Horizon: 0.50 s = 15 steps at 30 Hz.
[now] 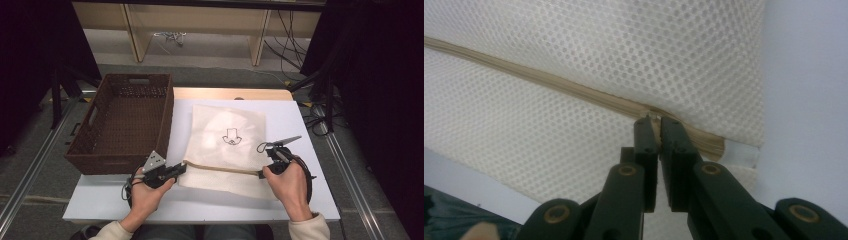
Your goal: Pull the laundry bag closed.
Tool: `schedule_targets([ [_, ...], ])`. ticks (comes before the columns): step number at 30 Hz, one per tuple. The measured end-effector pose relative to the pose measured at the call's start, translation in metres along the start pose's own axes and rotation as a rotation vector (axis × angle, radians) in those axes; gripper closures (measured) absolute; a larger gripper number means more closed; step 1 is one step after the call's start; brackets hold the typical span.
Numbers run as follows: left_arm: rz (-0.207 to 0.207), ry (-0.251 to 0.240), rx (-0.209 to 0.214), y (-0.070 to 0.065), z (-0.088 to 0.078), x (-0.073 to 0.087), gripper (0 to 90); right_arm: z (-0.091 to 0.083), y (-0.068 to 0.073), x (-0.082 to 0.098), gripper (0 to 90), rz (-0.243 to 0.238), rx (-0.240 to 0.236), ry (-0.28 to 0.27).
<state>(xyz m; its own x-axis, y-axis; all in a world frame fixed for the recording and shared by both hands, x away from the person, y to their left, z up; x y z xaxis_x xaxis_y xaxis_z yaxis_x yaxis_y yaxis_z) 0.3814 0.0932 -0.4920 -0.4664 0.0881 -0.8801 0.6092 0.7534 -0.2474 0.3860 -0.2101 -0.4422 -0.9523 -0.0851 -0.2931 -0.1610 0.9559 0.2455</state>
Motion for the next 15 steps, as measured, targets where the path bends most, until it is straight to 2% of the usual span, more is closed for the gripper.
schedule_targets([
  [4,-0.008,-0.005,-0.001,-0.0006,0.0005,-0.0002,85.3,0.0005,-0.0024,0.0007,87.4,-0.013,0.005,-0.001],
  [6,-0.012,-0.001,-0.007,-0.0006,0.0002,0.0002,85.3,-0.0001,-0.0026,0.0007,87.4,-0.002,0.009,-0.001],
  [8,0.003,0.001,-0.004,-0.0001,0.0001,0.0001,85.3,0.0001,-0.0028,0.0008,87.4,-0.005,0.005,-0.002],
  [11,-0.009,-0.004,0.001,-0.0008,0.0005,0.0,85.3,0.0002,-0.0031,0.0009,87.4,-0.003,0.001,-0.005],
  [13,0.002,-0.001,-0.001,-0.0003,0.0001,0.0,85.3,0.0003,-0.005,0.0003,87.4,-0.025,0.004,-0.011],
  [15,-0.007,-0.004,-0.002,-0.0006,0.0005,0.0,85.3,0.0002,-0.005,0.0006,87.4,-0.022,0.003,-0.007],
])
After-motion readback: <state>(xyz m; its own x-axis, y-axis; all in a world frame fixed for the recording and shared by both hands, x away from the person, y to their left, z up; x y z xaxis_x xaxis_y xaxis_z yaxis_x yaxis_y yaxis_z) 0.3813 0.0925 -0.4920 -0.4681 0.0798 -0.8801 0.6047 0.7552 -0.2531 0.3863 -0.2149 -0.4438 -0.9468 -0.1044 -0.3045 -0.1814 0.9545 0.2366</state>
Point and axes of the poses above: each handheld gripper's, and its own axes: z roughly forward along the jaws, x roughly out of its underside, y roughly to its left, the point moved 5 cm from there along z, roughly forward along the jaws
